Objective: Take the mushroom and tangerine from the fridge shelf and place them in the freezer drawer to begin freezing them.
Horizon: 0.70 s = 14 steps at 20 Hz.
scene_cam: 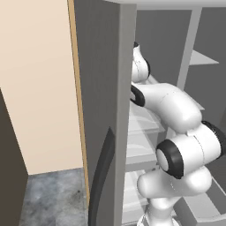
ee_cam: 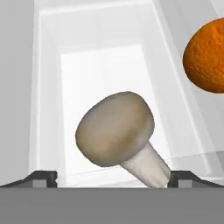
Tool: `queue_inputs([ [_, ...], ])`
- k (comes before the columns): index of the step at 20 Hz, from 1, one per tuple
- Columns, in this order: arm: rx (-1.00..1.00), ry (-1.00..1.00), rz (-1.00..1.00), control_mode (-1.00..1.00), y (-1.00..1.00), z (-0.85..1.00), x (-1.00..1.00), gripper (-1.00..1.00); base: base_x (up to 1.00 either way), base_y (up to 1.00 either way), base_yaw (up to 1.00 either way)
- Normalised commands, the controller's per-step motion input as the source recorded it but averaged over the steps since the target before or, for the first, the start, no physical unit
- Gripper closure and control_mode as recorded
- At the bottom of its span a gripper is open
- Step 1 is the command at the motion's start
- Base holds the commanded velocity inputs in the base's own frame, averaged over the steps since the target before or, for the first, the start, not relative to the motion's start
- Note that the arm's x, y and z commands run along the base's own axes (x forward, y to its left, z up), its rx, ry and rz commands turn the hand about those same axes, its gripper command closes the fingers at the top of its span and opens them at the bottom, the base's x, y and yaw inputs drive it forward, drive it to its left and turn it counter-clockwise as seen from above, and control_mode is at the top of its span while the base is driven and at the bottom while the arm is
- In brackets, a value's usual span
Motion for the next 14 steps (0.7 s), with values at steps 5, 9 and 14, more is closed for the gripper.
queue_inputs([
  [5,0.06,0.00,0.00,-1.00,0.00,-0.15,0.45,-1.00,0.00,0.00,0.00],
  [9,0.03,0.00,0.00,-1.00,-0.05,-0.02,0.38,-1.00,0.00,0.00,0.00],
  [14,0.01,0.00,0.00,-1.00,-0.01,-0.15,0.23,-1.00,0.00,0.00,0.00],
])
